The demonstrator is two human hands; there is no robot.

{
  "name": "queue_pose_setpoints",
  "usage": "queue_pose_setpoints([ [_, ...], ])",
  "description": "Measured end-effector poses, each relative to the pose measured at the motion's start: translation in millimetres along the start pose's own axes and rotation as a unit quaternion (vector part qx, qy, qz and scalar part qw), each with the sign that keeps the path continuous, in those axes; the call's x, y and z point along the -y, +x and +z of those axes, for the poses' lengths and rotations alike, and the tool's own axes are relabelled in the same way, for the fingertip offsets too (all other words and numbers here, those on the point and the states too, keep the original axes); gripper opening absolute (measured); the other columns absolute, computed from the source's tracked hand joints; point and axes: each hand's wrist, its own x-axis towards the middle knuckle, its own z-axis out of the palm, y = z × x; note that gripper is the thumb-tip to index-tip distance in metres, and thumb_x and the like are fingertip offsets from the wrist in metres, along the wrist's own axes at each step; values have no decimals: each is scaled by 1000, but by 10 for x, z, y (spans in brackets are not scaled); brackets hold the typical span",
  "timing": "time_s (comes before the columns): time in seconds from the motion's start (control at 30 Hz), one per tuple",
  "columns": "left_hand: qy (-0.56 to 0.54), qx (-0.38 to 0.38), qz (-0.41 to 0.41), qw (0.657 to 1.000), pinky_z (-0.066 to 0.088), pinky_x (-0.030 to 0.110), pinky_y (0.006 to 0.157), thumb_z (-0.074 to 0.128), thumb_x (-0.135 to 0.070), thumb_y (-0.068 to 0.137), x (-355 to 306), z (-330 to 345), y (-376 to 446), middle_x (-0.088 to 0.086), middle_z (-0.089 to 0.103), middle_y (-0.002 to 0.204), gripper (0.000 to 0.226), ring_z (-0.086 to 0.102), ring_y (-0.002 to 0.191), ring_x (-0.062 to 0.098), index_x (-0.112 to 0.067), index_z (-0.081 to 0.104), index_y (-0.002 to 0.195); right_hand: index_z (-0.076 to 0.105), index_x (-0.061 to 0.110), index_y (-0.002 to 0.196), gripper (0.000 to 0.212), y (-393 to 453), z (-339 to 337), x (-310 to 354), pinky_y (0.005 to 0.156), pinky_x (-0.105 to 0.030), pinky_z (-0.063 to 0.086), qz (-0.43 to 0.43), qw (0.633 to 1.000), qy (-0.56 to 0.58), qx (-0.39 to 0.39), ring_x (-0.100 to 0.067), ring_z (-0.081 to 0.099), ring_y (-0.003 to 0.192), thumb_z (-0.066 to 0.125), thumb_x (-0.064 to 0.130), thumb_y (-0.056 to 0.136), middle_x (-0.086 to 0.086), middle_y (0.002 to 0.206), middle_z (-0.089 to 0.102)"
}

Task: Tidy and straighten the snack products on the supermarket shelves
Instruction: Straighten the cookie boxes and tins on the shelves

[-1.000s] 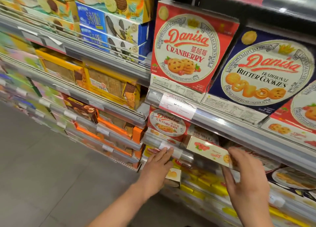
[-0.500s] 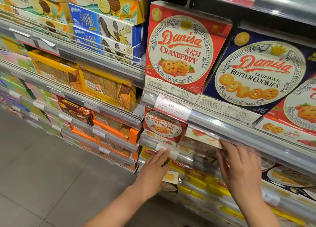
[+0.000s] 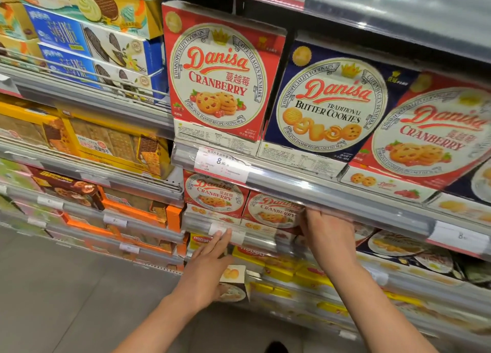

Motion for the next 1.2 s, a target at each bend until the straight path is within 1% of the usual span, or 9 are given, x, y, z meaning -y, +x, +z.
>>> queue_pose_setpoints([
  [0.1,9,-6,1,1000,12,44,124,80,-37,82,21,41,19,-13,-23,165,45,-22,153,16,-37,60,122,64,14,82,29,-11,-28,-24,40,-26,38,-20,999,28,-35,-28,57,40,90,24,71,-5,54,60],
  [0.23,35,-4,-4,999,10,44,124,79,-37,83,7,33,26,-11,-23,165,42,-22,153,17,-36,60,121,64,10,90,24,-150,-18,-213,52,-35,47,0,997,12,-79,-33,62,57,68,34,91,-13,69,64],
  [0.43,34,-5,-8,999,14,45,124,81,-32,81,16,76,34,-10,-25,164,40,-22,153,18,-37,59,114,63,8,72,27,-255,24,-550,47,-36,48,51,997,-20,-59,-34,59,49,63,30,86,-15,57,58],
  [0.57,41,-6,-7,999,10,46,124,80,-35,82,-21,51,24,-9,-26,163,43,-24,152,19,-37,60,120,68,7,80,19,-208,44,-645,45,-34,48,44,998,-1,-52,-36,61,49,80,22,81,-18,60,62],
  [0.67,42,-5,-5,999,9,44,122,79,-38,84,-33,24,13,-9,-23,164,47,-23,152,19,-35,60,126,75,11,88,19,-188,139,-821,44,-34,51,30,999,12,-37,-34,64,52,72,29,89,-15,64,68],
  [0.83,36,1,-6,999,12,47,124,79,-38,83,-38,0,2,-9,-24,164,45,-23,152,18,-35,60,123,77,19,104,47,-200,219,-1009,55,-38,56,0,997,64,-39,-36,71,73,41,47,94,-12,87,76],
  [0.97,36,1,-10,999,10,46,123,78,-40,84,-45,-11,-3,-10,-23,165,43,-23,153,17,-36,60,122,77,16,106,20,-193,197,-1012,59,-41,57,14,996,86,-13,-39,72,77,72,28,91,-14,90,76],
  [1.07,37,-1,-9,999,10,47,124,78,-40,84,-49,-16,-1,-10,-22,165,44,-21,153,18,-35,60,124,77,16,101,19,-183,193,-981,54,-39,55,23,998,61,0,-36,71,69,69,30,92,-13,81,75],
  [1.2,37,-10,-4,999,12,47,124,79,-40,83,-36,-4,-4,-9,-20,166,47,-20,153,18,-35,60,126,69,12,89,29,-255,95,-837,47,-36,51,1,998,5,-57,-33,65,58,62,40,93,-12,68,66],
])
